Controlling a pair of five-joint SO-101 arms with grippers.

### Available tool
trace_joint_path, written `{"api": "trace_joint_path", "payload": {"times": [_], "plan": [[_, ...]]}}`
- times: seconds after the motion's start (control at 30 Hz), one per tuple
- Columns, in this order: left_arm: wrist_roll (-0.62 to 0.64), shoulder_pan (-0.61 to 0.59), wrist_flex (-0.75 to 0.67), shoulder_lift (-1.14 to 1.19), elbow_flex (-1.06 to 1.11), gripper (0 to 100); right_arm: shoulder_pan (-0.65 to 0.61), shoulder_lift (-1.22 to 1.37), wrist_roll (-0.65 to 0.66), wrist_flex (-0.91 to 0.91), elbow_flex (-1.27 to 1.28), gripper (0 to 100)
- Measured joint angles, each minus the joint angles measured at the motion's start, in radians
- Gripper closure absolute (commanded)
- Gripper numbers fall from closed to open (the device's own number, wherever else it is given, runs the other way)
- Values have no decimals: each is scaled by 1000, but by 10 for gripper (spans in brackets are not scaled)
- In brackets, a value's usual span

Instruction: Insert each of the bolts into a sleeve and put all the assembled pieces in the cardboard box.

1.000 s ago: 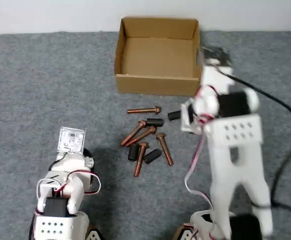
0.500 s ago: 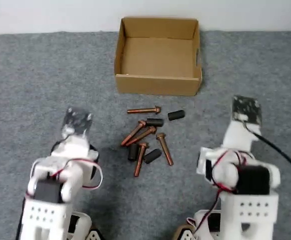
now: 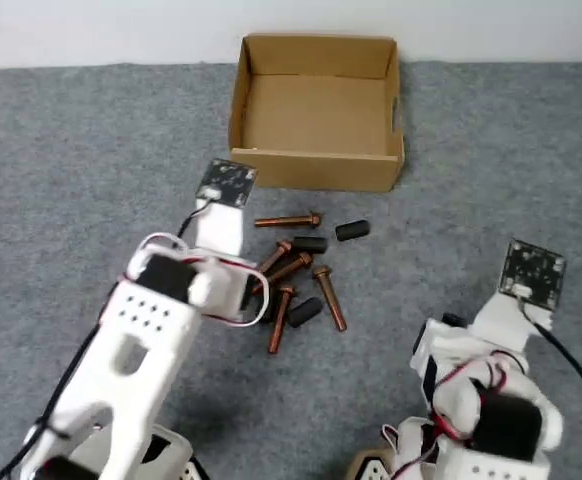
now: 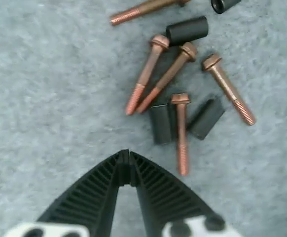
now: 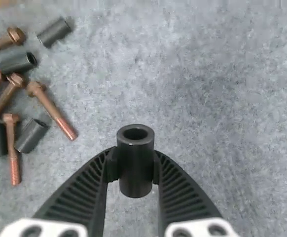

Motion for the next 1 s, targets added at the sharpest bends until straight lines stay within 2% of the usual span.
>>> {"api": "trace_joint_path", "payload": {"times": [0.13, 0.3, 0.43, 0.57, 1.0], "plan": [[103, 44, -3, 118, -60, 992, -3, -40, -3, -15, 60, 991], [101, 123, -3, 308, -155, 968, -3, -83, -3, -41, 107, 991], [77, 123, -3, 477, -241, 911, -3, -101, -3, -44, 109, 991], [64, 127, -5, 608, -315, 907, -3, -120, -3, -44, 109, 991], [69, 138, -46, 845, -462, 903, -3, -120, -3, -44, 110, 991]]}}
